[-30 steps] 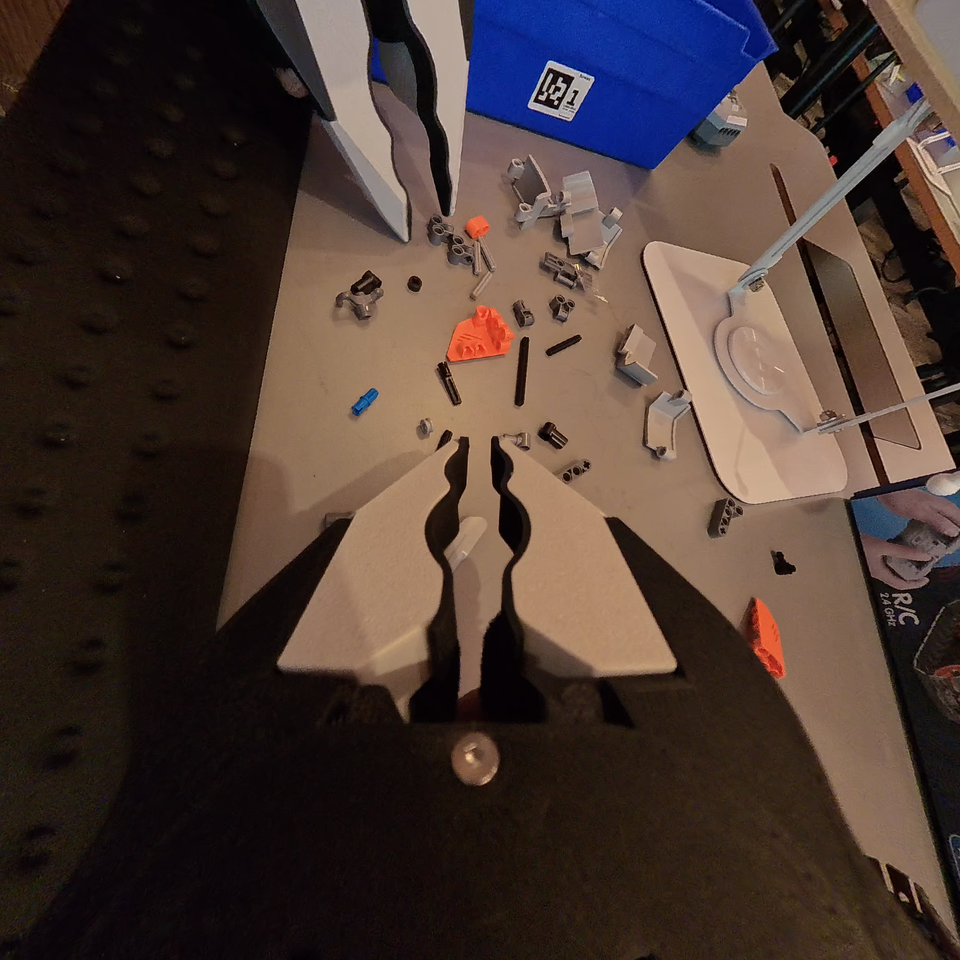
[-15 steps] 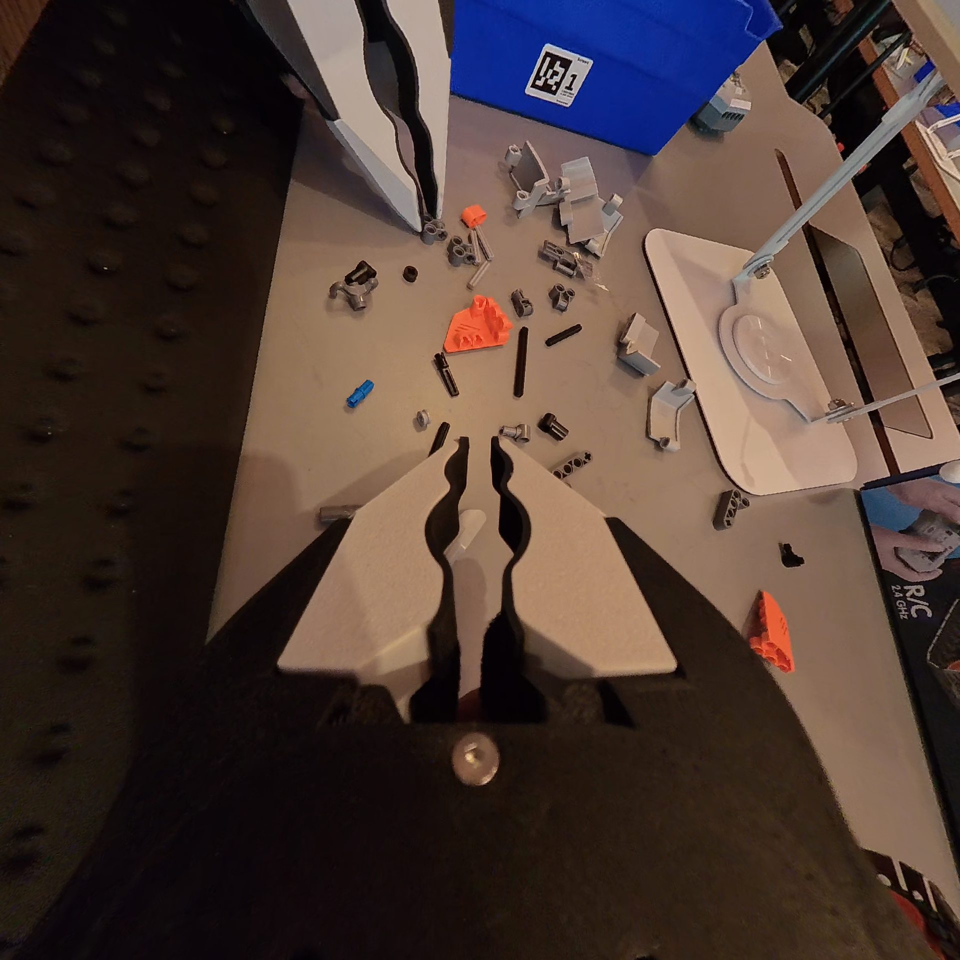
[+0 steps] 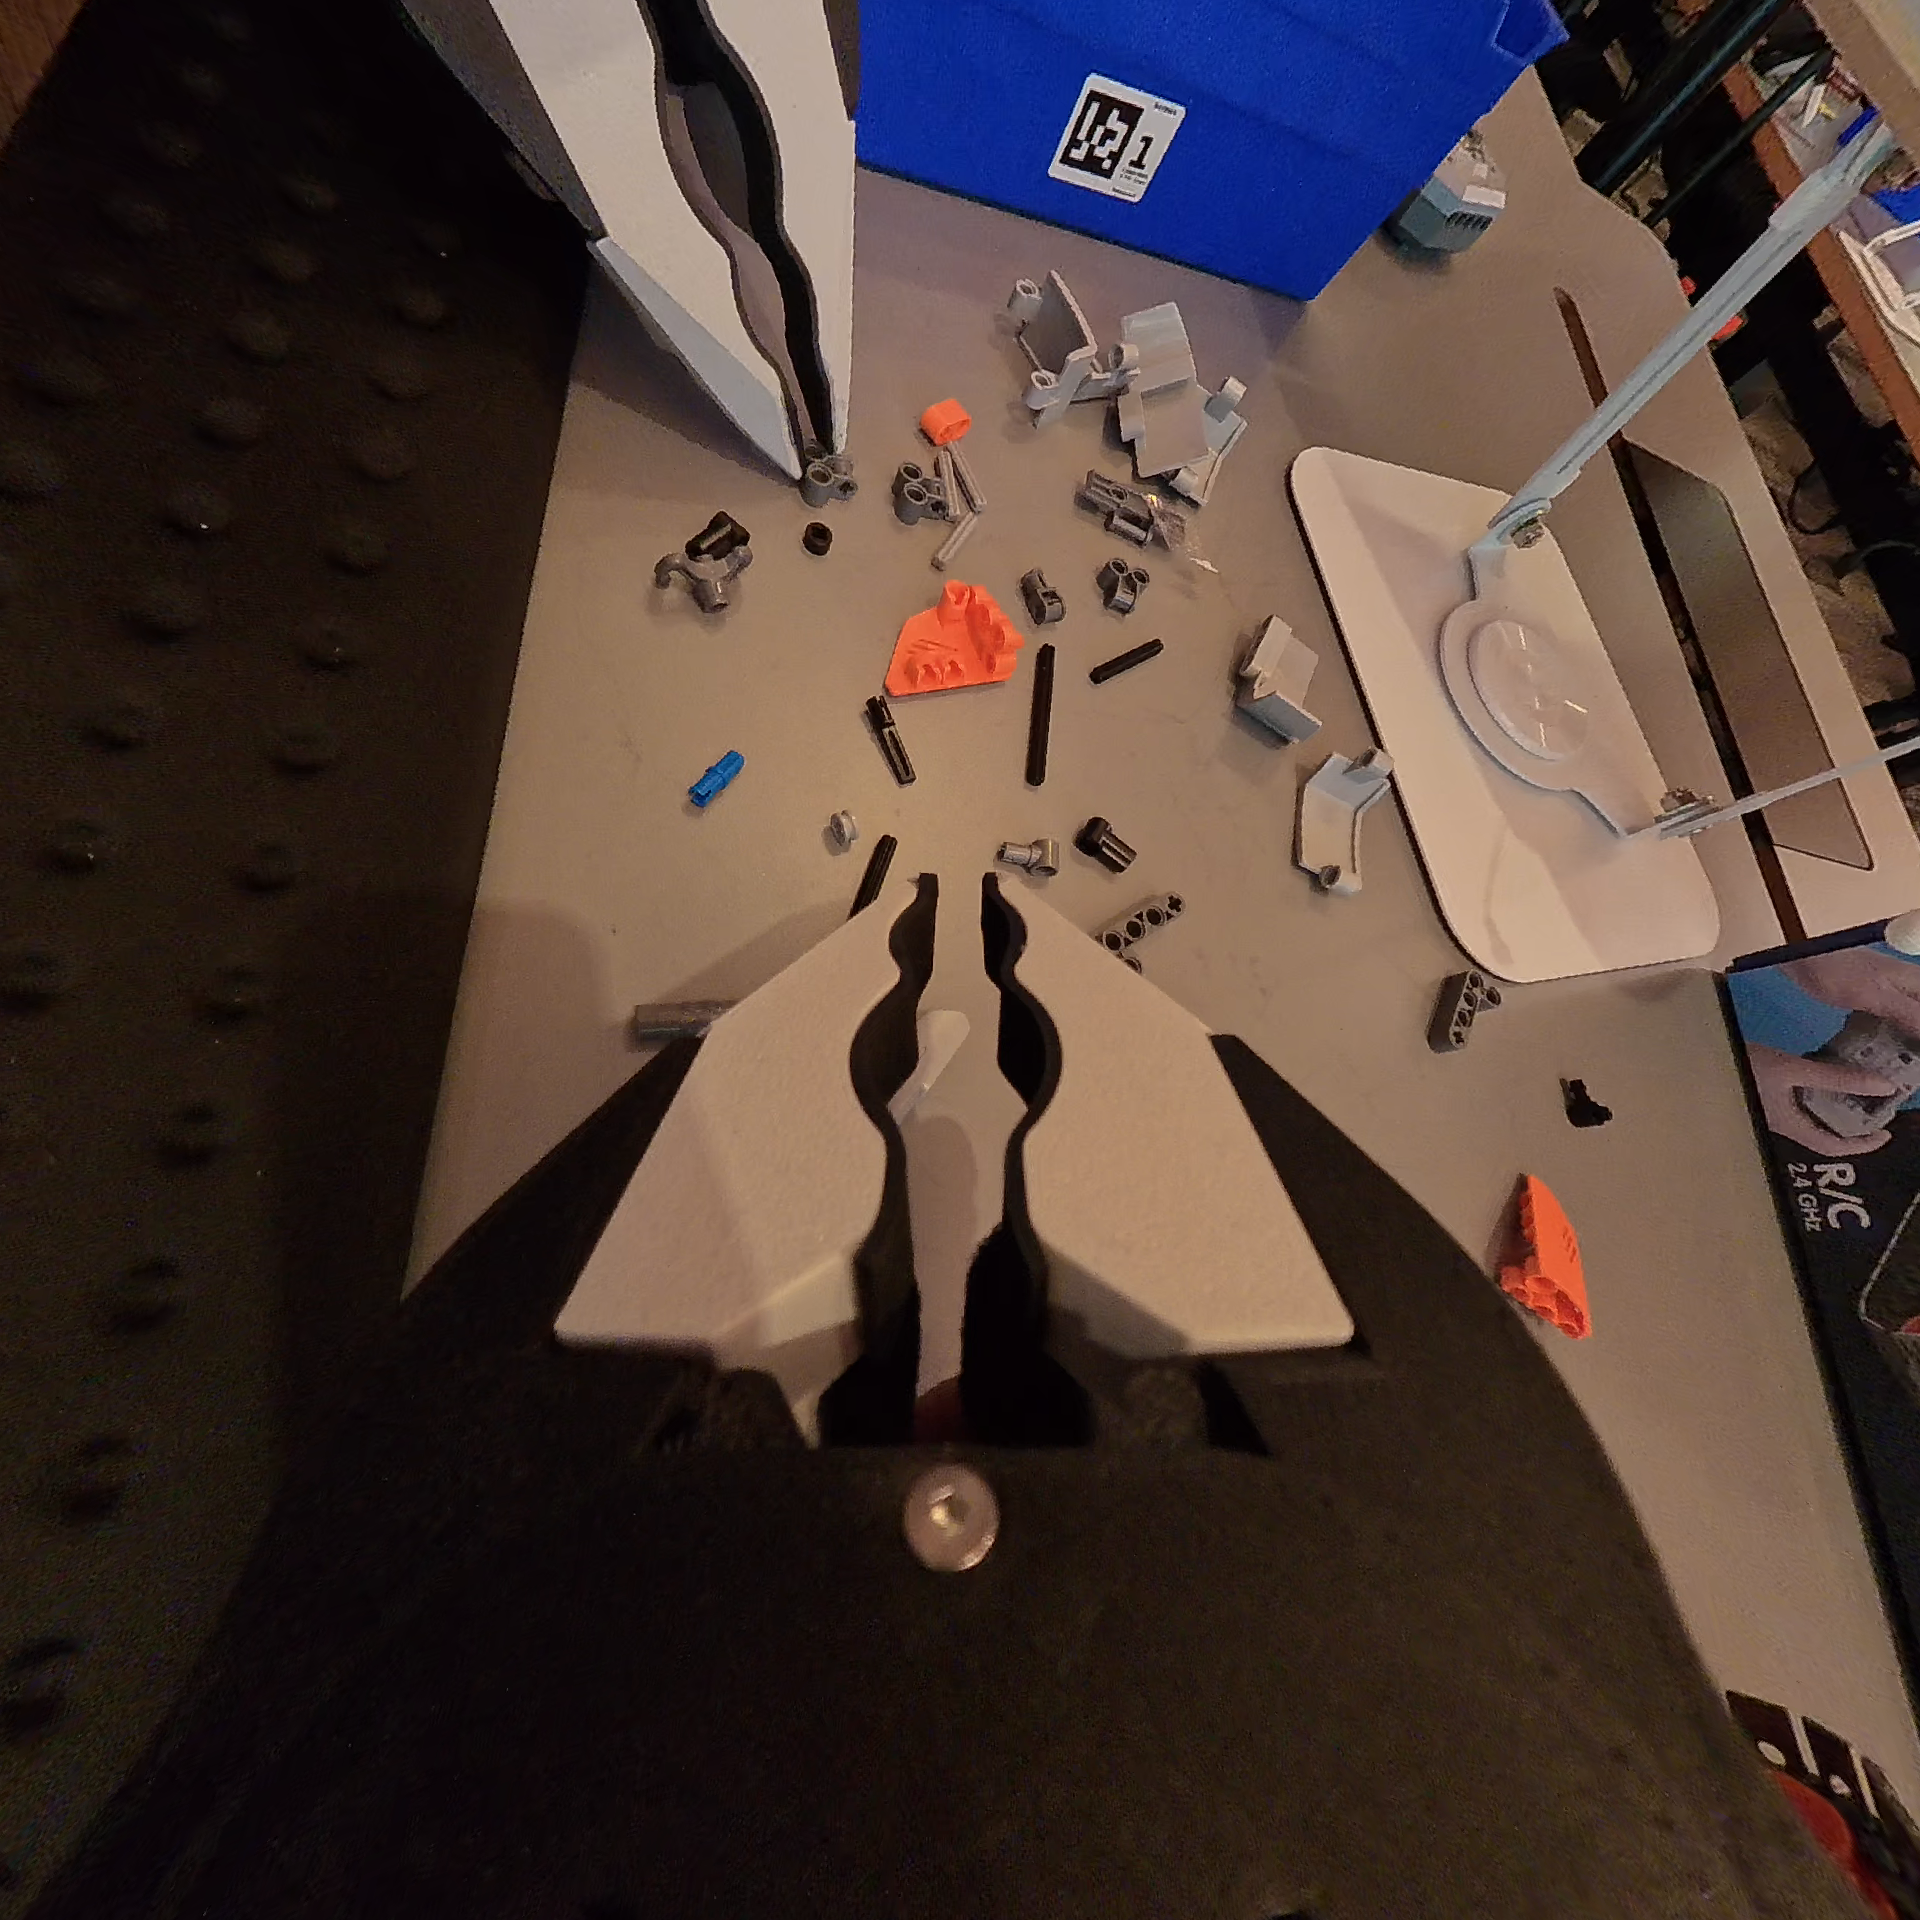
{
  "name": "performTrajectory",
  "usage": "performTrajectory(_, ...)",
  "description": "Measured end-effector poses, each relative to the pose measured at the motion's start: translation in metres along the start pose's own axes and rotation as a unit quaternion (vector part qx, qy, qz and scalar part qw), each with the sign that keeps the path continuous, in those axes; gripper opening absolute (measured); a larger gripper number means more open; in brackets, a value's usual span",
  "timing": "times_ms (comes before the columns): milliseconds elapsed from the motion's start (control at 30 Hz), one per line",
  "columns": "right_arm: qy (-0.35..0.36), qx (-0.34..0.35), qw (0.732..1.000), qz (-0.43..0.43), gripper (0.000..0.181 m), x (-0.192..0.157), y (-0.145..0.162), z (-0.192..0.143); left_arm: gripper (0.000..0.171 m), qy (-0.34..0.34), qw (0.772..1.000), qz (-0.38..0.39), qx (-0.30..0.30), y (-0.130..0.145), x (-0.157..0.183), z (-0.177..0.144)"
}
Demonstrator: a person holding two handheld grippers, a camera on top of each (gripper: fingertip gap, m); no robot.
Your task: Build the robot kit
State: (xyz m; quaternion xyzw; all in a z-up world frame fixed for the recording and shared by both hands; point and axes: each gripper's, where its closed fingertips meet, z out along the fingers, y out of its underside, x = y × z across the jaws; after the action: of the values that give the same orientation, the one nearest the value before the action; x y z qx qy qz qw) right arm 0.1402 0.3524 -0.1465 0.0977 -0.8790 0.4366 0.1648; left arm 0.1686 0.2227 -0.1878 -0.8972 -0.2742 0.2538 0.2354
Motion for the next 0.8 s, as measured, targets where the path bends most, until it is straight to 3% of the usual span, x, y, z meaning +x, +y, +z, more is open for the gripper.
performTrajectory(300, 0.006, 0.004, 1.000, -0.002, 0.006, 0.002, -0.002, -0.001, 0.006, -0.004, 1.000, -0.003, 0.025, -0.010, -0.001, 0.000)
performTrajectory(567, 0.014, 0.017, 1.000, -0.003, 0.007, 0.004, -0.007, -0.002, 0.006, 0.032, 0.992, -0.059, 0.111, -0.039, 0.000, -0.011)
performTrajectory(800, 0.019, 0.026, 0.999, -0.005, 0.007, 0.005, -0.011, -0.001, 0.006, 0.059, 0.985, -0.062, 0.148, -0.059, 0.007, -0.011)
